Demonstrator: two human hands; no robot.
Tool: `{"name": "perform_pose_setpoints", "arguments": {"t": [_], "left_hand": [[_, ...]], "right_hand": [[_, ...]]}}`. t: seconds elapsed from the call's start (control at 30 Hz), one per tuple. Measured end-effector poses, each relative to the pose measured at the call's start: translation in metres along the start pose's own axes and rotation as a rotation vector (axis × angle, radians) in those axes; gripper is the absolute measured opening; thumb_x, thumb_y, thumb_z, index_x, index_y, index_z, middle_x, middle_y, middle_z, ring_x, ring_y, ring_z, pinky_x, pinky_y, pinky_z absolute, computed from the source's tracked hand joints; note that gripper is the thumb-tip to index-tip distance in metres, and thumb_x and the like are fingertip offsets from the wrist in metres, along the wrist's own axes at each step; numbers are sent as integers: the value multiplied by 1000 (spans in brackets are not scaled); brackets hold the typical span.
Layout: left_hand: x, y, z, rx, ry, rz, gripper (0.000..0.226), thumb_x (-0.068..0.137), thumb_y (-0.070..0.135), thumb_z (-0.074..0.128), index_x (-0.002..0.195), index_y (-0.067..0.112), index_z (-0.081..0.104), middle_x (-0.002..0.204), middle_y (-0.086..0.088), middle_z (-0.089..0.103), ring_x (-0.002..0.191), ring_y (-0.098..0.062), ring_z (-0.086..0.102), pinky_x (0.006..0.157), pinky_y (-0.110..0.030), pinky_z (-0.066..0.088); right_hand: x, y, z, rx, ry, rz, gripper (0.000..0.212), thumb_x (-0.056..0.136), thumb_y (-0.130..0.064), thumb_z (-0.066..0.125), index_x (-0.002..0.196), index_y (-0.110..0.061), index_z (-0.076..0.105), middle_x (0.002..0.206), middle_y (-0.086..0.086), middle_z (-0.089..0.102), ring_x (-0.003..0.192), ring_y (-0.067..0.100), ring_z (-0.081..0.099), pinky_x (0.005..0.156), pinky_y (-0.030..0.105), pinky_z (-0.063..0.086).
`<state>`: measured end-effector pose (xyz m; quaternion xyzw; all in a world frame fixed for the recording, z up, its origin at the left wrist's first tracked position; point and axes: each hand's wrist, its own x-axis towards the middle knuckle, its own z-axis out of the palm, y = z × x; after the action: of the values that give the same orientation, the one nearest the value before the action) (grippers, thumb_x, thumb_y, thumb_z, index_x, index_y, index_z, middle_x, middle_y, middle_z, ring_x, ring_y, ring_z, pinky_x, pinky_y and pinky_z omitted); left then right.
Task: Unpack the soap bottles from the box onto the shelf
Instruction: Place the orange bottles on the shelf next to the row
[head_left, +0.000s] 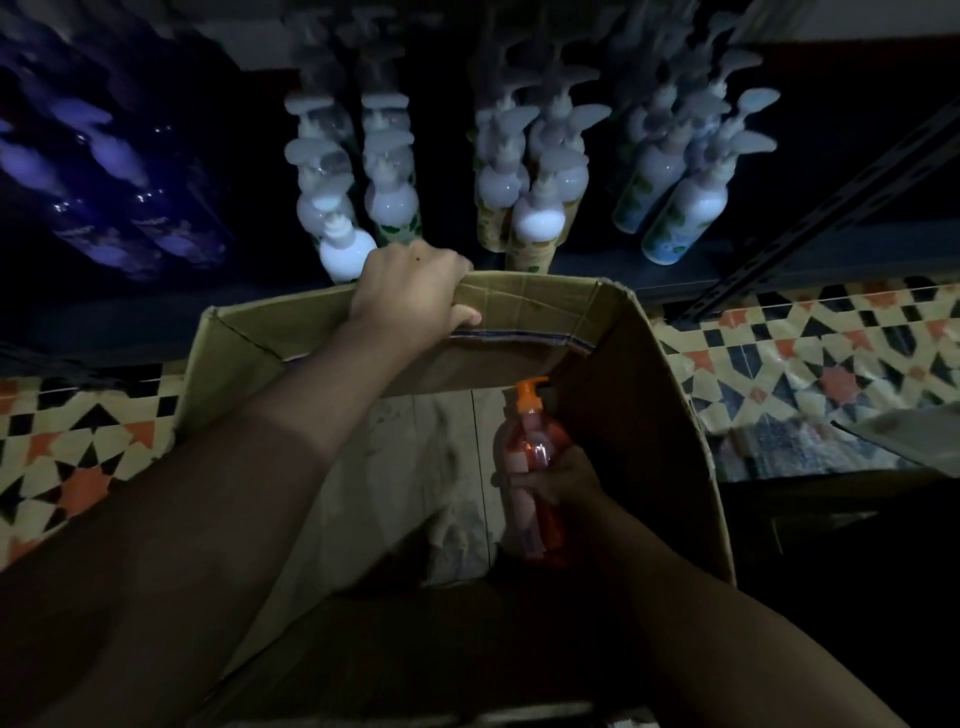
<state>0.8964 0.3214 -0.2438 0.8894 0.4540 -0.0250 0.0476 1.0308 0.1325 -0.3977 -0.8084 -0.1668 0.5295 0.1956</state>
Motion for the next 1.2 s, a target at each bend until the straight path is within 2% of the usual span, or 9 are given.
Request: {"name": "perform_pose_setpoints", "arguments": {"t": [0.13,0.23,0.37,0.47,0.67,0.77,0.93,1.07,1.2], "left_hand": [[-5,-1,-1,-33,-12,13,33,83,52,68,99,24,66,94,-9,68,95,-31,62,67,-33,37],[-13,-1,-2,-89,-56,13,28,86,49,65,98,24,61,96,-8,66,95,-31,61,70,-35,39],[-22,-8,-14,-185,-161,-2,36,90,49,60,114,23,55,103,-7,63,100,-30,58,72,-35,40],[-30,-18,-22,-232,-199,0,34,92,51,56,113,24,53,105,-10,62,101,-31,57,76,-38,45],[-37,-18,-50,-271,-150,-44,29,97,43,53,110,19,60,106,-14,60,103,-34,56,77,-36,42],[-40,-13,-57,-292,-205,-39,29,96,37,57,111,13,62,111,-15,63,105,-32,58,79,-34,43],[-59,-8,-53,-293,-188,-74,25,101,30,48,105,9,61,112,-18,60,107,-32,58,78,-31,41],[-69,-15,-72,-285,-172,-101,24,100,30,46,106,11,61,114,-16,62,105,-30,58,73,-30,38],[-72,-17,-105,-289,-118,-135,32,99,37,48,118,14,58,121,-13,61,109,-29,57,85,-34,46]], "right_hand": [[-9,-20,-6,-87,22,-17,91,50,-31,95,131,-14,56,125,6,63,114,27,61,94,40,53],[-17,-34,-15,-158,23,-57,112,46,-40,95,143,-16,44,138,7,54,124,29,54,103,40,47],[-44,-35,-23,-203,17,-81,104,56,-44,90,143,-14,42,139,7,52,125,29,52,103,40,46],[-66,-32,-23,-210,1,-90,106,42,-55,85,135,-17,51,129,7,59,114,28,58,97,44,51],[-101,-30,-31,-192,-103,-176,99,29,-58,86,117,-20,65,110,2,69,100,21,66,90,40,55],[-113,-25,-31,-212,-107,-296,105,23,-65,90,116,-27,61,107,-5,69,101,16,67,88,37,57],[-164,-52,-44,-126,-38,-453,85,39,-45,93,111,-32,50,105,-10,65,95,4,62,78,19,50],[-187,-80,-61,-41,55,-595,92,30,-52,92,112,-28,56,102,-9,70,92,5,67,88,30,55],[-215,-116,-85,3,91,-744,94,34,-52,93,116,-30,54,106,-10,68,96,8,67,88,32,56]]}}
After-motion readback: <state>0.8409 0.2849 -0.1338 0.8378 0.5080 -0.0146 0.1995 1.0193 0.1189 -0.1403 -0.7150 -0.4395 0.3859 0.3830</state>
